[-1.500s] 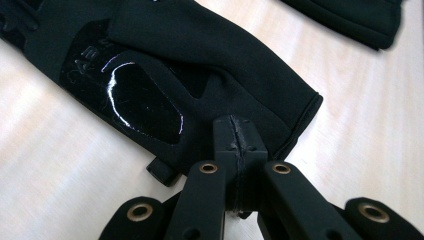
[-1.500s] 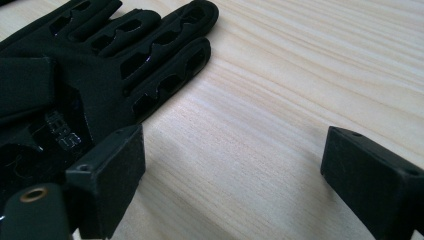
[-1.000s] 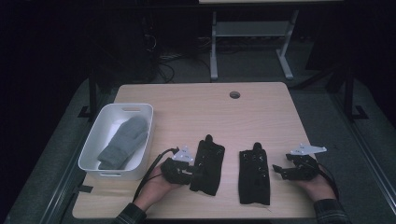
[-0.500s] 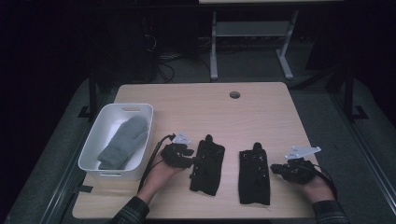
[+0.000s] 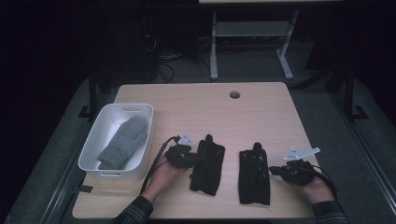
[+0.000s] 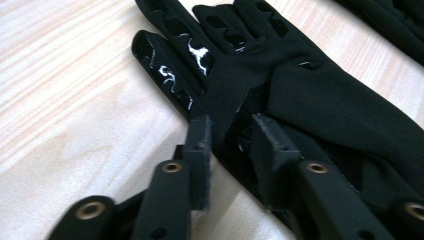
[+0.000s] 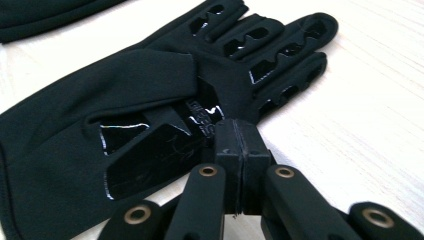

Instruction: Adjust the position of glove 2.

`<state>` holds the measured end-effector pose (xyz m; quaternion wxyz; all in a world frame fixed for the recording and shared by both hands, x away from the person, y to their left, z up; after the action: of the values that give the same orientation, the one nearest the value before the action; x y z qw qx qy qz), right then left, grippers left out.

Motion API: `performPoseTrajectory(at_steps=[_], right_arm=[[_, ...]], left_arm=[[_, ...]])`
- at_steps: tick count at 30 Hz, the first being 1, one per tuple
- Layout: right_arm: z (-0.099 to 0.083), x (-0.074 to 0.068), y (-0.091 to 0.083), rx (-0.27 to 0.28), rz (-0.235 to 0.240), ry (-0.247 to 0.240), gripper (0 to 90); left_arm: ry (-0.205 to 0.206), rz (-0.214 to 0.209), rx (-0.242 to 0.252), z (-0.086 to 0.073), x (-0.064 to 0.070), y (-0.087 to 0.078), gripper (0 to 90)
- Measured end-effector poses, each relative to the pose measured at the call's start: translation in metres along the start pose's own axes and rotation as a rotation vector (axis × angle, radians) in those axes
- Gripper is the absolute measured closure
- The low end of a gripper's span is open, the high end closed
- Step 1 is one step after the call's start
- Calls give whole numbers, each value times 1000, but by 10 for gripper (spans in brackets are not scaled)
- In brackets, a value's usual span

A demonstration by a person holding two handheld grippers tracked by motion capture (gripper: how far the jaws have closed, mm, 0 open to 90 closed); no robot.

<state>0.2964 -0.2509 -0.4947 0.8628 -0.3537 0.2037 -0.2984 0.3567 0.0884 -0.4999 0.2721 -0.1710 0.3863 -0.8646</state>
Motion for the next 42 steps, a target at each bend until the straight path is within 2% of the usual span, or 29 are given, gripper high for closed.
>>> performPoseTrajectory(at_steps=[3, 6, 11, 14, 20, 27, 33, 37, 39, 42], right_arm=[[0, -3, 2, -11, 16, -5, 900], [0, -6, 5, -23, 30, -9, 900], [1, -8, 10, -39, 40, -19, 900], [3, -11, 14, -39, 41, -29, 900], [12, -18, 23, -43, 55, -54, 900], [23, -28, 35, -47, 66, -82, 900], [25, -32, 37, -50, 66, -76, 900], [25, -32, 37, -55, 66, -75, 900], [26, -32, 38, -53, 68, -80, 900], [27, -33, 39, -53, 69, -75, 900]], left_arm=[[-41, -22, 5, 0, 0, 0, 822], [-58, -31, 8, 0, -1, 0, 857], [-81, -38, 18, -1, -2, 0, 862], [-66, -31, 10, -1, -5, -1, 863], [-75, -22, 12, -2, -6, -1, 865], [-91, -30, 18, -2, -7, -1, 865], [-103, -37, 25, -2, -7, -2, 866], [-124, -57, 42, -1, -8, -6, 870], [-152, -78, 68, 1, -8, -10, 871], [-168, -104, 97, 4, -7, -17, 871]])
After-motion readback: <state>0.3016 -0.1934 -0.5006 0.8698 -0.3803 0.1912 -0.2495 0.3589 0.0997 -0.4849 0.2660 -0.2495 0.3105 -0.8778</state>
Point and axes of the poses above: each handheld gripper's, and its own axes: y roughly forward along the jaws, z roughly out of its top, x roughly to its right, the point moved 5 cm from there along y, roughly forward along the jaws, and after that the axes turned 3 degrees about z, right-handed, at the moved point
